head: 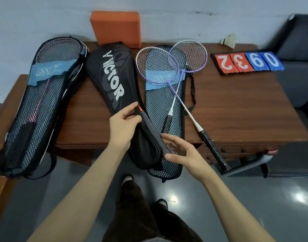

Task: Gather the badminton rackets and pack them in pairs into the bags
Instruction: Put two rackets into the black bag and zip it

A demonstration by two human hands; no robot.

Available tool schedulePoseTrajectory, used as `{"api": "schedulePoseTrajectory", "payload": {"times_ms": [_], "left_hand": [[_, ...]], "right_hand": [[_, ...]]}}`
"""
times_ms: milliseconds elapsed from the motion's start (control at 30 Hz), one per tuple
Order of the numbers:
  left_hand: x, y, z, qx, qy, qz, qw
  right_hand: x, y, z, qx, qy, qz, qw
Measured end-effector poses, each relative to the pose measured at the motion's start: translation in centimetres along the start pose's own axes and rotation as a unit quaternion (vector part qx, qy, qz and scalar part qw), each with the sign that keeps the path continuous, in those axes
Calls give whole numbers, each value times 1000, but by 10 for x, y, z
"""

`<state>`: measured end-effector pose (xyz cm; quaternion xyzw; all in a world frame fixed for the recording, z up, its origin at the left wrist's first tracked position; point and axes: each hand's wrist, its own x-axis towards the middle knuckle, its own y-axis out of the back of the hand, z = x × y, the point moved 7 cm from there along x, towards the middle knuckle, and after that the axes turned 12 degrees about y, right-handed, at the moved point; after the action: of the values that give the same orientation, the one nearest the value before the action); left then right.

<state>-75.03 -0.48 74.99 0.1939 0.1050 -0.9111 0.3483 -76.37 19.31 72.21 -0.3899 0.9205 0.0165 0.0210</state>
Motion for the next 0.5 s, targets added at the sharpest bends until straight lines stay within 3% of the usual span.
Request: {"api": "schedulePoseTrajectory", "payload": {"times_ms": [200, 367, 500], "left_hand": [[-1, 9, 0, -40, 16, 1, 999], [-2, 16, 1, -54, 19, -7, 998], [-5, 21, -3, -18, 6, -3, 1000]], "right_hand": [[6, -5, 9, 39, -2, 43, 998], [13, -21, 17, 233, -34, 40, 971], [17, -26, 19, 251, -81, 36, 964]]}}
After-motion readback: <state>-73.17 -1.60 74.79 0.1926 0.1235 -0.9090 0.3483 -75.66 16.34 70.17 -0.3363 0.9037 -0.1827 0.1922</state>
